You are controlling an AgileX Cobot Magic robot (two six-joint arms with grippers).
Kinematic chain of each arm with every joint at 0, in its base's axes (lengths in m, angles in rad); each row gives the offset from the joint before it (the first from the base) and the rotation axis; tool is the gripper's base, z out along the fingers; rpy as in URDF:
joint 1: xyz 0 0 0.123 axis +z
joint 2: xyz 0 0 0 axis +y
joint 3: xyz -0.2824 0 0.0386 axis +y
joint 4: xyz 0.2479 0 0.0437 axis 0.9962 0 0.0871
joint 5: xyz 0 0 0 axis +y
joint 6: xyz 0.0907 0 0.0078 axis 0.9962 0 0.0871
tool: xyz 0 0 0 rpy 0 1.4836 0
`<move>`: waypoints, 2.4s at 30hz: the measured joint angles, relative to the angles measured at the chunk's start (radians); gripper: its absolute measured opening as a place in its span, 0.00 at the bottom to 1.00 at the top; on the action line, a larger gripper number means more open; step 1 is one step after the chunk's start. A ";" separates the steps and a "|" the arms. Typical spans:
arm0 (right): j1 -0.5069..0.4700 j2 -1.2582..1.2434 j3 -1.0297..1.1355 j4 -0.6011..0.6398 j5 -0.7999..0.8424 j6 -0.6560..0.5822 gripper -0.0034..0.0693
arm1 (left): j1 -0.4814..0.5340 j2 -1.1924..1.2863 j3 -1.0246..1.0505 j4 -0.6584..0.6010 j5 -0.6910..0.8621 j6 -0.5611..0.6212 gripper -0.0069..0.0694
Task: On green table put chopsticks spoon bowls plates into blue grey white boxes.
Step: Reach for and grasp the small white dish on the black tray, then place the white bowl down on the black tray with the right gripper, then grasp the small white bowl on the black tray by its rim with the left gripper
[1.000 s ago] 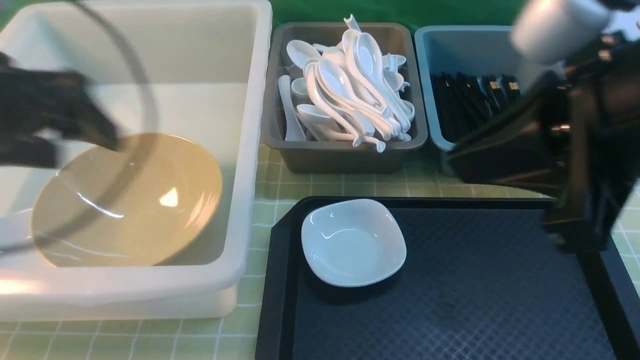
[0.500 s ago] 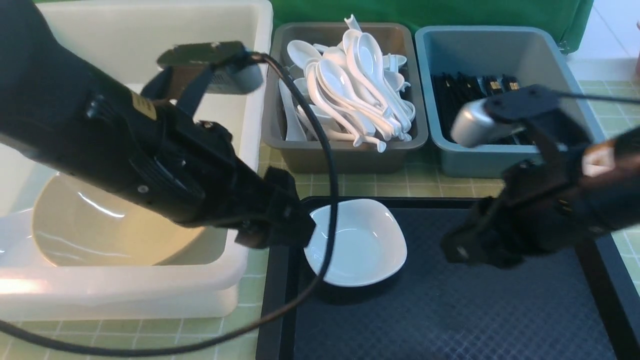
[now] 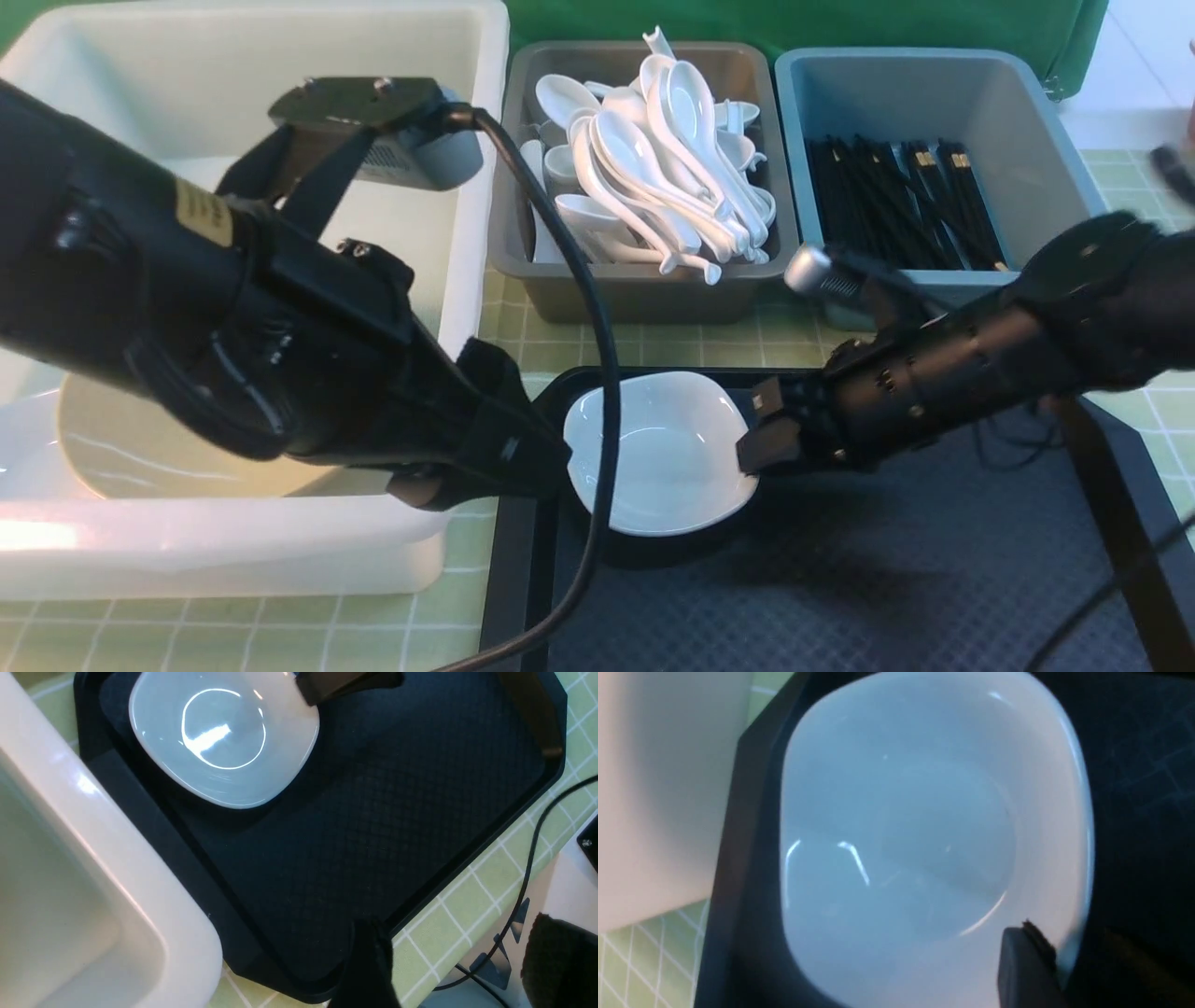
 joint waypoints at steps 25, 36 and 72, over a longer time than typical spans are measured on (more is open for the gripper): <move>-0.192 -0.194 0.148 0.060 0.171 -0.237 0.12 | -0.001 -0.003 0.000 0.003 0.034 -0.003 0.51; -0.200 -0.350 0.420 0.015 0.037 -0.272 0.13 | -0.001 0.000 0.000 -0.011 0.024 0.091 0.51; -0.130 -0.945 -0.010 -0.422 0.519 0.017 0.82 | -0.292 0.512 0.036 -0.031 -0.396 -0.578 0.69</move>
